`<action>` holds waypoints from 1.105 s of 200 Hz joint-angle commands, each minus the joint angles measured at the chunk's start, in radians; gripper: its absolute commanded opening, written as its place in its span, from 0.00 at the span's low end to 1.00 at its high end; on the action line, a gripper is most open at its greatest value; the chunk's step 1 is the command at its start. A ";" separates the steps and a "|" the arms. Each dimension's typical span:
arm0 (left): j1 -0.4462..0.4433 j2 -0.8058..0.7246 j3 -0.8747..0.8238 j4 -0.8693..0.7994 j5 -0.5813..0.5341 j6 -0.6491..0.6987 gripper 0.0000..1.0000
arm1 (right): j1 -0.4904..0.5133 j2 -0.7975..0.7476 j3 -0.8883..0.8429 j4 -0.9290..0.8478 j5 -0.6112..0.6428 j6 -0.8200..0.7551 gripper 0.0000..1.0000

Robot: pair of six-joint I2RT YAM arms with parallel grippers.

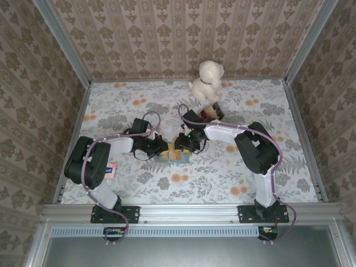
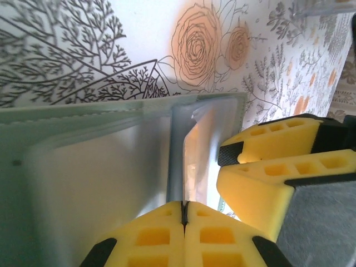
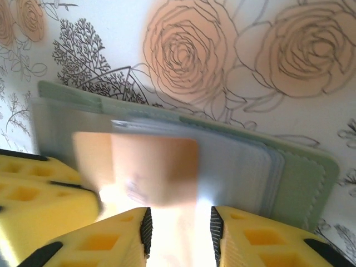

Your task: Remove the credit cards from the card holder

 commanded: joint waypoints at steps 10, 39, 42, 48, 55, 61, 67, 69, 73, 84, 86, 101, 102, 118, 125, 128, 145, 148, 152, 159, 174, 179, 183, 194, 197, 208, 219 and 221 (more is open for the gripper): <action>0.020 -0.049 -0.035 -0.064 -0.030 0.049 0.00 | -0.011 -0.037 -0.002 -0.014 -0.038 0.014 0.39; 0.035 -0.064 -0.042 -0.098 -0.043 0.063 0.00 | -0.011 -0.005 0.003 -0.034 -0.035 0.007 0.36; 0.038 -0.067 -0.044 -0.102 -0.045 0.066 0.00 | -0.011 -0.003 0.003 -0.035 -0.034 0.006 0.35; 0.044 -0.074 -0.045 -0.112 -0.046 0.072 0.00 | -0.011 0.001 0.003 -0.038 -0.033 0.004 0.35; 0.050 -0.082 -0.046 -0.123 -0.048 0.075 0.00 | -0.011 0.006 0.004 -0.043 -0.031 -0.001 0.35; 0.055 -0.092 -0.045 -0.135 -0.051 0.083 0.00 | -0.011 0.008 0.004 -0.046 -0.030 -0.002 0.35; 0.061 -0.100 -0.043 -0.151 -0.054 0.090 0.00 | -0.010 0.008 0.006 -0.048 -0.030 -0.004 0.35; 0.063 -0.104 -0.043 -0.156 -0.055 0.094 0.00 | -0.010 0.007 0.005 -0.047 -0.030 -0.004 0.35; 0.066 -0.112 -0.041 -0.168 -0.058 0.098 0.00 | -0.011 0.007 0.005 -0.047 -0.029 -0.005 0.35; 0.076 -0.136 -0.037 -0.203 -0.067 0.116 0.00 | -0.011 -0.001 0.007 -0.047 -0.026 -0.007 0.35; 0.078 -0.140 -0.037 -0.208 -0.069 0.119 0.00 | -0.011 -0.002 0.008 -0.047 -0.026 -0.007 0.35; 0.099 -0.180 -0.038 -0.244 -0.075 0.139 0.00 | -0.011 -0.020 0.009 -0.034 -0.032 -0.010 0.36; 0.101 -0.183 -0.038 -0.247 -0.075 0.140 0.00 | -0.011 -0.021 0.009 -0.032 -0.033 -0.011 0.36; 0.126 -0.230 -0.040 -0.285 -0.076 0.162 0.00 | -0.013 -0.043 0.007 -0.003 -0.055 -0.011 0.38; 0.138 -0.246 -0.040 -0.302 -0.075 0.168 0.00 | -0.013 -0.054 0.002 0.014 -0.065 -0.006 0.40; 0.142 -0.256 -0.040 -0.306 -0.074 0.170 0.00 | -0.015 -0.059 -0.001 0.024 -0.070 -0.003 0.41; 0.163 -0.303 -0.039 -0.324 -0.056 0.168 0.00 | -0.023 -0.094 -0.027 0.094 -0.115 0.022 0.47; 0.166 -0.313 -0.039 -0.323 -0.052 0.164 0.00 | -0.025 -0.101 -0.034 0.111 -0.127 0.029 0.48; 0.169 -0.325 -0.039 -0.321 -0.042 0.158 0.00 | -0.028 -0.108 -0.042 0.132 -0.142 0.038 0.50; 0.170 -0.345 -0.037 -0.312 -0.027 0.146 0.00 | -0.035 -0.122 -0.057 0.173 -0.168 0.053 0.53; 0.171 -0.383 -0.036 -0.268 0.013 0.100 0.00 | -0.047 -0.142 -0.081 0.257 -0.227 0.080 0.60; 0.171 -0.393 -0.038 -0.244 0.034 0.080 0.00 | -0.050 -0.146 -0.086 0.281 -0.247 0.089 0.63; 0.171 -0.400 -0.038 -0.224 0.048 0.062 0.00 | -0.051 -0.147 -0.089 0.301 -0.264 0.097 0.65; 0.170 -0.415 -0.037 -0.174 0.086 0.019 0.00 | -0.056 -0.146 -0.096 0.357 -0.313 0.122 0.68; 0.171 -0.419 -0.036 -0.162 0.094 0.008 0.00 | -0.058 -0.146 -0.098 0.390 -0.332 0.135 0.70; 0.170 -0.431 -0.033 -0.127 0.118 -0.025 0.00 | -0.061 -0.145 -0.111 0.466 -0.376 0.186 0.72; 0.170 -0.440 -0.029 -0.094 0.141 -0.056 0.00 | -0.063 -0.142 -0.119 0.540 -0.411 0.232 0.74; 0.170 -0.442 -0.028 -0.089 0.145 -0.060 0.00 | -0.063 -0.142 -0.119 0.550 -0.419 0.239 0.74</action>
